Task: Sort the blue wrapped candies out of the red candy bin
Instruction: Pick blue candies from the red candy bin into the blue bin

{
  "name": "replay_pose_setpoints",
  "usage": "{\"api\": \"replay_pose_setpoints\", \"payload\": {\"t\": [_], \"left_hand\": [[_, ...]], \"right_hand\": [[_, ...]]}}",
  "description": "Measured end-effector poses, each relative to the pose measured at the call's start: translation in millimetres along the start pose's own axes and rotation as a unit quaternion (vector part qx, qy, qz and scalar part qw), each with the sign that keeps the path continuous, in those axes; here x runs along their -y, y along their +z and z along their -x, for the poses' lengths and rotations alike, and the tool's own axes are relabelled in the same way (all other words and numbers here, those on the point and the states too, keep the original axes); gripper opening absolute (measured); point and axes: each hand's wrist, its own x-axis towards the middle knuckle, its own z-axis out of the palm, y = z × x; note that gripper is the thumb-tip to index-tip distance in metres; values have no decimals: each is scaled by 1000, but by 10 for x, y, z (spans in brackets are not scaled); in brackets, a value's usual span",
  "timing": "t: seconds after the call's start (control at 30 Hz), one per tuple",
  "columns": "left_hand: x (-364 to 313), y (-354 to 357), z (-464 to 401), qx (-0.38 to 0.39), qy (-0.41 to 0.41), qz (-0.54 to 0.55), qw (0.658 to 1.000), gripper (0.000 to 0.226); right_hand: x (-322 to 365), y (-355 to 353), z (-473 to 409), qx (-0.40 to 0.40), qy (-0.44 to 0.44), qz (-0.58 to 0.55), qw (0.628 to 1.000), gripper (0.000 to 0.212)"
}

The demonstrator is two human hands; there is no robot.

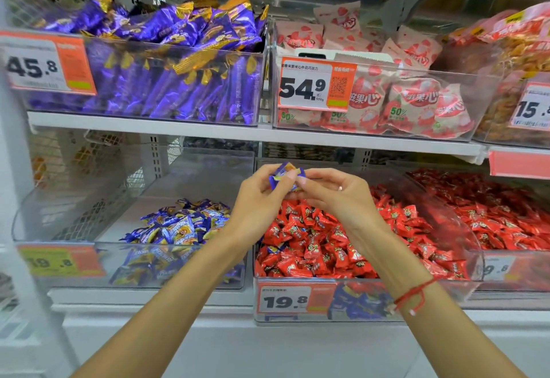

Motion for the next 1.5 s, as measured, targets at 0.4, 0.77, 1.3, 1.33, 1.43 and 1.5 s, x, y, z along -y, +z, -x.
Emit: {"api": "replay_pose_setpoints", "payload": {"t": [0.4, 0.77, 1.3, 1.33, 1.43, 1.5], "left_hand": [[663, -825, 149, -117, -10, -357, 927, 62], [581, -482, 210, 1, 16, -352, 936, 47], [340, -369, 74, -8, 99, -374, 922, 28], [321, -331, 67, -3, 95, -353, 931, 27], [239, -224, 47, 0, 88, -295, 951, 27], [205, -213, 25, 14, 88, -303, 949, 31]], "right_hand": [[-164, -213, -97, 49, -66, 292, 953, 11], [-660, 502, -525, 305, 52, 660, 684, 27], [-352, -252, -167, 41, 3, 187, 981, 6], [-334, -242, -139, 44, 31, 129, 990, 5], [-317, -191, -102, 73, 97, 19, 992, 8], [-297, -152, -102, 84, 112, -15, 990, 14]]}}
